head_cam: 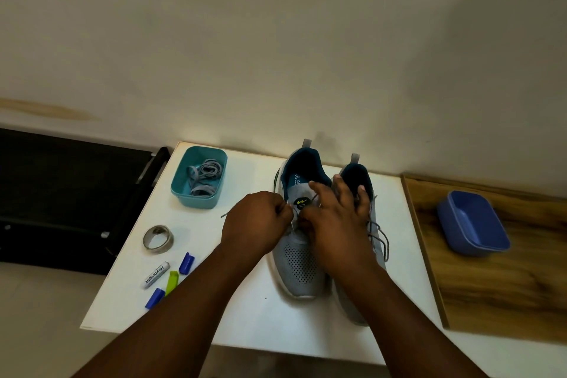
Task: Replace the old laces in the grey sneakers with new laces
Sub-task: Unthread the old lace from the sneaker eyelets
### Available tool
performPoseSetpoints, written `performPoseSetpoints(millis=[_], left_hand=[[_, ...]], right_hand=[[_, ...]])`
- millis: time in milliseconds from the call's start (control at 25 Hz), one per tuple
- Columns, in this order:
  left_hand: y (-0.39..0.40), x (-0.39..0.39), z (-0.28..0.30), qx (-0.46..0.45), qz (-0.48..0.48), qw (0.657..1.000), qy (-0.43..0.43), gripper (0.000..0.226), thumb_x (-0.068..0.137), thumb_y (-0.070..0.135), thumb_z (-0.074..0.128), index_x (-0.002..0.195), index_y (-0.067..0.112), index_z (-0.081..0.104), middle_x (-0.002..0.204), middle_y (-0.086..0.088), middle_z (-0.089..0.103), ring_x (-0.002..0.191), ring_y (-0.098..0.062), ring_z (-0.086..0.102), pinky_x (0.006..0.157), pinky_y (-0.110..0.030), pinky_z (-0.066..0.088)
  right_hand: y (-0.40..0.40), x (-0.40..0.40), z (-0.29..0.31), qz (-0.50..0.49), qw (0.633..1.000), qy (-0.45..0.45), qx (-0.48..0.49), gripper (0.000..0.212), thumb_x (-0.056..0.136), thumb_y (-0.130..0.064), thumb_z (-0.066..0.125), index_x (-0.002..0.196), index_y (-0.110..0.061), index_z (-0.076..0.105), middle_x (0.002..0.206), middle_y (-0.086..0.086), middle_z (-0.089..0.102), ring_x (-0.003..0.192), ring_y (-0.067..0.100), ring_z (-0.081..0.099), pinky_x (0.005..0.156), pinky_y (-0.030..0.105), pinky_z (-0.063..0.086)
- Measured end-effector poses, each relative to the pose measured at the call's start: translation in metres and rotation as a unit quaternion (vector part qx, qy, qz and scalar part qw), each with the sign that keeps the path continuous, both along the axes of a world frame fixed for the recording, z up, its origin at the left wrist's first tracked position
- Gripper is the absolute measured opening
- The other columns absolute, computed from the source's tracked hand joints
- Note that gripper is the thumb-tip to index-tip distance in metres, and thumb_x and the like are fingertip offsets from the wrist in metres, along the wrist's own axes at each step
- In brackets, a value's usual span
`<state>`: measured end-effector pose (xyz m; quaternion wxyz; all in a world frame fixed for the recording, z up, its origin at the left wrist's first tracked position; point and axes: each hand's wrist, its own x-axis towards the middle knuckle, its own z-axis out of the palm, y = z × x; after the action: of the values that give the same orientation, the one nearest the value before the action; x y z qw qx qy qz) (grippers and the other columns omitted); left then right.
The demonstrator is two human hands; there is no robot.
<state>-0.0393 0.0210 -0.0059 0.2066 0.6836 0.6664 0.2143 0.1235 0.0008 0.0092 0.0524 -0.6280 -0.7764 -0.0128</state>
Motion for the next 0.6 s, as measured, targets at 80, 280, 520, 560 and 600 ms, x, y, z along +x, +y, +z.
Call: performPoseSetpoints(millis=[80,280,520,560,600], left_hand=[[0.0,-0.001,0.0,-0.001,0.001,1.0,0.004,0.038,0.094,0.043,0.054,0.066,0.018,0.061,0.062,0.002,0.059,0.062,-0.016,0.055,0.053,-0.027,0.036],[-0.001,0.001,0.001,0.004,0.011,1.0,0.001,0.043,0.094,0.041,0.055,0.059,0.018,0.049,0.057,0.002,0.051,0.057,-0.015,0.05,0.053,-0.027,0.031],[-0.001,0.001,0.002,0.003,0.003,1.0,0.003,0.04,0.094,0.043,0.053,0.06,0.022,0.049,0.058,0.004,0.052,0.061,-0.016,0.054,0.053,-0.028,0.031],[-0.001,0.001,0.002,0.005,0.004,1.0,0.004,0.041,0.094,0.042,0.053,0.059,0.022,0.049,0.057,0.004,0.051,0.06,-0.016,0.053,0.052,-0.027,0.03],[-0.001,0.0,0.002,0.009,0.006,1.0,0.005,0.042,0.094,0.042,0.053,0.059,0.021,0.049,0.057,0.003,0.051,0.059,-0.015,0.052,0.052,-0.027,0.028]], right_hand=[[0.003,0.013,0.01,-0.056,0.997,-0.002,0.057,0.028,0.087,-0.03,0.07,0.115,-0.031,0.069,0.154,0.005,0.045,0.151,0.035,0.021,0.122,0.06,0.001],[0.002,0.038,0.027,-0.172,0.969,0.027,0.177,0.025,0.09,-0.016,0.066,0.115,-0.021,0.066,0.153,0.016,0.039,0.148,0.042,0.024,0.118,0.064,0.015],[0.0,-0.003,-0.002,0.034,0.999,-0.011,-0.017,0.016,0.094,-0.045,0.062,0.107,-0.042,0.072,0.169,-0.002,0.021,0.157,0.036,-0.004,0.122,0.061,-0.003],[0.001,-0.002,-0.001,0.025,1.0,-0.009,-0.009,0.013,0.093,-0.044,0.065,0.103,-0.041,0.073,0.167,-0.002,0.027,0.157,0.036,0.001,0.122,0.061,-0.001],[0.003,0.003,0.002,0.01,1.0,0.008,0.014,0.012,0.092,-0.041,0.067,0.102,-0.038,0.073,0.163,-0.002,0.036,0.156,0.036,0.01,0.123,0.061,0.002]])
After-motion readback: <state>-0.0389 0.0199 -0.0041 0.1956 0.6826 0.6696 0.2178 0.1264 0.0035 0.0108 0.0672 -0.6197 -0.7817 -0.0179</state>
